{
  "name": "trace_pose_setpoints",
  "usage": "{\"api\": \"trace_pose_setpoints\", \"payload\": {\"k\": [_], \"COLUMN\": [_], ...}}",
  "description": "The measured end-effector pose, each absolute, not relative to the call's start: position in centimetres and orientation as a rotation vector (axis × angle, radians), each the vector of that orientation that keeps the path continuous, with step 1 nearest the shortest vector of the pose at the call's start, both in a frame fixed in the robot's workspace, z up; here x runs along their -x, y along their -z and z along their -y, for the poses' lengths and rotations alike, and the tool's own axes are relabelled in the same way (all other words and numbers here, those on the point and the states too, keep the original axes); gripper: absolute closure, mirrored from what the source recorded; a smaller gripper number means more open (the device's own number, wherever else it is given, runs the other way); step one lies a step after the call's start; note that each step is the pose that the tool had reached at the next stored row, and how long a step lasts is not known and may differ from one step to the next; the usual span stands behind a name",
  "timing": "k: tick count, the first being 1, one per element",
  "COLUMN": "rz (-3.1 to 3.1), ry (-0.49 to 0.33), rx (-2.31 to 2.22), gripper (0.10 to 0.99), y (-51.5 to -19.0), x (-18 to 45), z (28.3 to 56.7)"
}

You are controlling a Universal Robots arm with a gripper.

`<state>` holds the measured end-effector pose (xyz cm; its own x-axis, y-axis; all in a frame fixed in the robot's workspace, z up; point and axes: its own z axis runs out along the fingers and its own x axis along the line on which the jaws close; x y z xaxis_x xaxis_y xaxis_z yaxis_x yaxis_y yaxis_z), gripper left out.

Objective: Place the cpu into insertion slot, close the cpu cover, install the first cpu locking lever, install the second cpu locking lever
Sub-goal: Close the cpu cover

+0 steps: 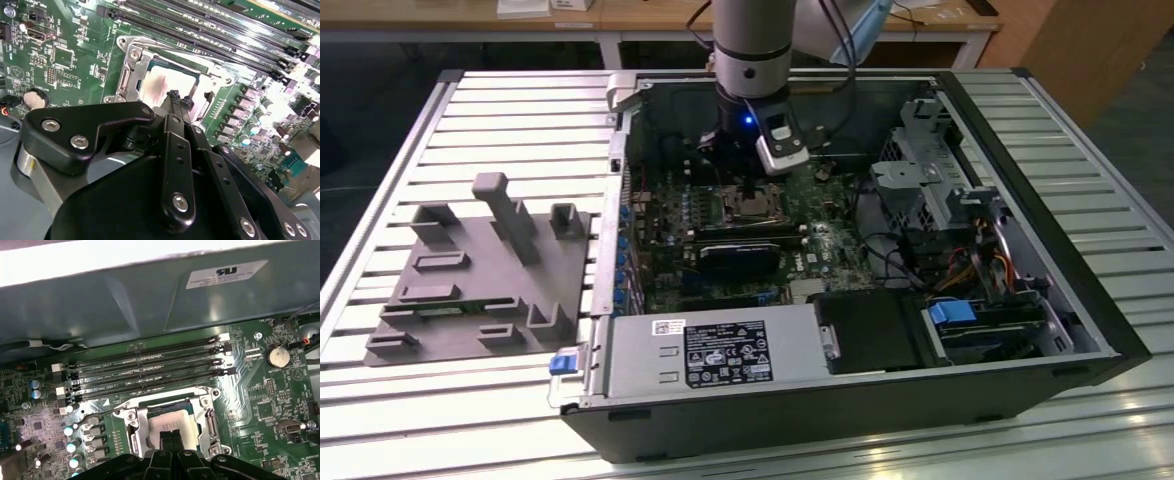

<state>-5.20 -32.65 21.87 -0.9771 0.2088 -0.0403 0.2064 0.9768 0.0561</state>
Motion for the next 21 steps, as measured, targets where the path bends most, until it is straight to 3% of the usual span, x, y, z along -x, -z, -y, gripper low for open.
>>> {"api": "trace_pose_setpoints", "payload": {"k": [17,21], "rz": [-3.077,-3.078], "ry": [-0.081,-0.112], "rx": [-0.331,-0.329], "gripper": [0.984,0.984], "y": [-20.9,-20.7], "x": [6.9,7.1], "z": [32.7,32.7]}}
